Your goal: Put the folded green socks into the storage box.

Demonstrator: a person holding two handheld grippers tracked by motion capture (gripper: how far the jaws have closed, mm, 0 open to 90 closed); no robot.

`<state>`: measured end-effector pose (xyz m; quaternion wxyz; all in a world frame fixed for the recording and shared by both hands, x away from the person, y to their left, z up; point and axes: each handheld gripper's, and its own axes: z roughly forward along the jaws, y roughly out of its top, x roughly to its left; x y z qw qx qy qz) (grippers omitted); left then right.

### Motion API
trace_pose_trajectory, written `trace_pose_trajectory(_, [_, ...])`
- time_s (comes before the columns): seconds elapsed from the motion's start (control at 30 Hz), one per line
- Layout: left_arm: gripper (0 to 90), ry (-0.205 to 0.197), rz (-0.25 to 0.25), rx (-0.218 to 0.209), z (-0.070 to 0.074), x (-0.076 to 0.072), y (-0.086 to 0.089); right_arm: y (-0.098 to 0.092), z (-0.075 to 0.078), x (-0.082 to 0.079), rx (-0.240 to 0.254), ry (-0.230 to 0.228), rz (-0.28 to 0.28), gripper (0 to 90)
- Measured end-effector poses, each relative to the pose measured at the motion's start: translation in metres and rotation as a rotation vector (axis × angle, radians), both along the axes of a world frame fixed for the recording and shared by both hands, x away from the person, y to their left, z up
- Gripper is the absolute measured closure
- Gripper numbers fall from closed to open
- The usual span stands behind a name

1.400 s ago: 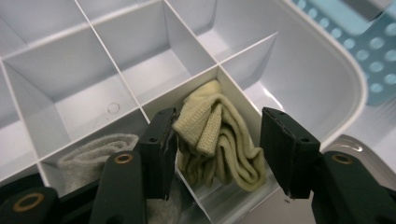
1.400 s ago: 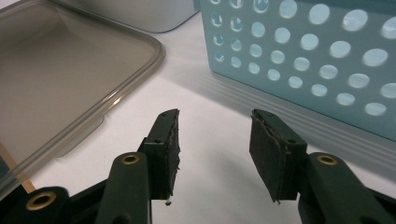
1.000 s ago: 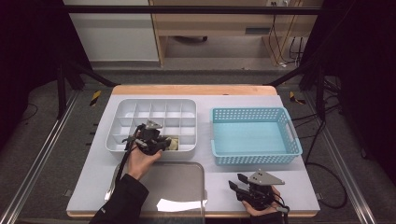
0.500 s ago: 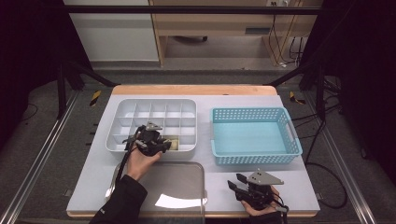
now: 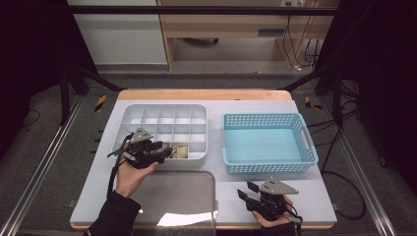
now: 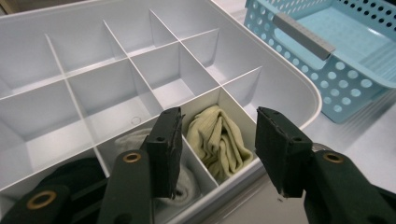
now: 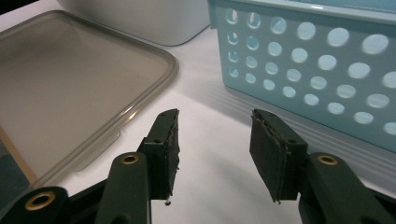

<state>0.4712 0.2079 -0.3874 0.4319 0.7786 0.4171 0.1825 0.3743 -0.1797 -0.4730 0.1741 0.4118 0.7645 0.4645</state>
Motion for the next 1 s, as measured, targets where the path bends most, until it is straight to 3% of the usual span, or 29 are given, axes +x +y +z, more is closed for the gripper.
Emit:
trace_pose_trajectory(0.17, [48.3,-0.045,-0.014,-0.038,0.004,-0.022,0.02,0.005,0.001,0.0,0.001,-0.003,0.009,50.2])
trace_pose_trajectory(0.43, [46.2,-0.086,-0.002,-0.049,0.002,-0.058,0.053,0.013,0.004,-0.002,0.001,-0.009,0.03,47.0])
trace_pose_trajectory(0.7, [44.5,-0.083,0.033,-0.068,-0.014,-0.082,0.077,0.023,0.005,-0.002,0.001,-0.016,0.047,45.2])
trace_pose_trajectory(1.0, [43.8,-0.046,0.053,-0.083,-0.042,-0.091,0.095,0.027,0.003,-0.002,0.025,-0.016,0.071,44.6])
